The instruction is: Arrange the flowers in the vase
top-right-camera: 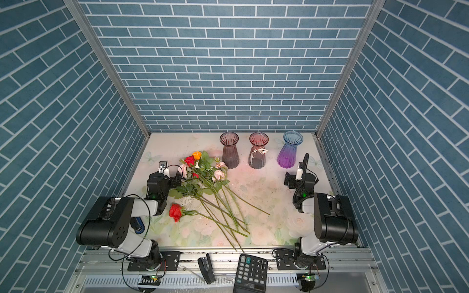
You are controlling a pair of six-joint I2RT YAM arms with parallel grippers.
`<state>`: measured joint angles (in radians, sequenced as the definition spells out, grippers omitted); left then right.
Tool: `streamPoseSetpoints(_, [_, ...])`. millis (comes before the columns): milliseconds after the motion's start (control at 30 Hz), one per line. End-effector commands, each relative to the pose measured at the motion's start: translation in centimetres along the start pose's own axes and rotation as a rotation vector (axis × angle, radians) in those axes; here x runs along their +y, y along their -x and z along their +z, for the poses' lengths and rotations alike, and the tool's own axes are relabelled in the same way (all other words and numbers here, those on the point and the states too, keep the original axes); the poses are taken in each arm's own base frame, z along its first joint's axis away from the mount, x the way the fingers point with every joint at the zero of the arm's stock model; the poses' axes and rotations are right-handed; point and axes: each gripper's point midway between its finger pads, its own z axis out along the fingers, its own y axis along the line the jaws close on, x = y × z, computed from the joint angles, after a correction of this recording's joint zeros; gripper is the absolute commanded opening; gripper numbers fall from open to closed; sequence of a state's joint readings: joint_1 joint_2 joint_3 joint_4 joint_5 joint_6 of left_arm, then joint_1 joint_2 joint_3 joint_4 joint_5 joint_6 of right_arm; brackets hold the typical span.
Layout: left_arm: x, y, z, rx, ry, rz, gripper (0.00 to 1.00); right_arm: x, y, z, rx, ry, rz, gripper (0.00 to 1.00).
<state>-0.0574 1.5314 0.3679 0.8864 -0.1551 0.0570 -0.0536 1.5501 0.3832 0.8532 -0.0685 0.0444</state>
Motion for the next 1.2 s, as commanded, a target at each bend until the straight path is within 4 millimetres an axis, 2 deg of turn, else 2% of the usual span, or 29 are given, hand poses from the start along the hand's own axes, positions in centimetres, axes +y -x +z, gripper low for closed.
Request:
streamPoseSetpoints(0, [0.0,0.4,0.2,-0.005,-0.007,0.003,1.00,0.1,1.1,-0.1,-0.035,0.010,-0.023,0.99])
streamPoseSetpoints(300, [0.0,0.5,0.2,-0.007,-0.007,0.003,1.00,0.1,1.1,-0.1,-0.034,0.010,-0.020,0.99])
streamPoseSetpoints(367, [0.0,0.5,0.2,-0.008,-0.008,0.003,1.00,-1.0,1.1,0.1,-0.023,-0.054,0.012,0.99])
streamPoseSetpoints(433, [0.0,0.7,0.1,-0.015,-0.005,0.000,1.00,-1.3,1.1,0.1,-0.022,-0.070,0.010,0.99])
streamPoseSetpoints(500, [0.9,2.0,-0.9,-0.036,0.029,-0.016,1.00,-1.6,1.8,-0.4,-0.041,-0.087,0.020,0.99])
streamPoseSetpoints(600, [2.3,4.9,-3.2,-0.065,0.081,-0.047,1.00,-2.5,4.9,-2.2,0.003,-0.150,0.063,0.99])
streamPoseSetpoints(667, [3.1,6.9,-4.9,-0.094,0.098,-0.090,1.00,-3.2,7.0,-3.3,0.032,-0.192,0.158,0.99])
streamPoseSetpoints(767, [3.7,9.5,-7.8,-0.075,0.104,-0.220,1.00,-2.3,9.1,-4.5,0.030,-0.150,0.363,0.99])
streamPoseSetpoints(867, [1.3,11.8,-10.4,-0.076,-0.041,-0.294,1.00,-0.1,10.1,-4.9,0.053,-0.021,0.458,0.99])
streamPoseSetpoints(1000, [-4.3,14.8,-14.7,-0.078,-0.302,-0.316,1.00,2.1,11.9,-5.7,0.100,0.102,0.553,0.98])
streamPoseSetpoints(1067, [-6.6,16.6,-17.2,-0.079,-0.401,-0.300,1.00,1.5,12.7,-6.1,0.149,0.054,0.602,0.98])
streamPoseSetpoints(1167, [-9.0,19.3,-20.7,-0.102,-0.525,-0.326,1.00,0.2,14.7,-6.0,0.228,-0.012,0.615,0.95])
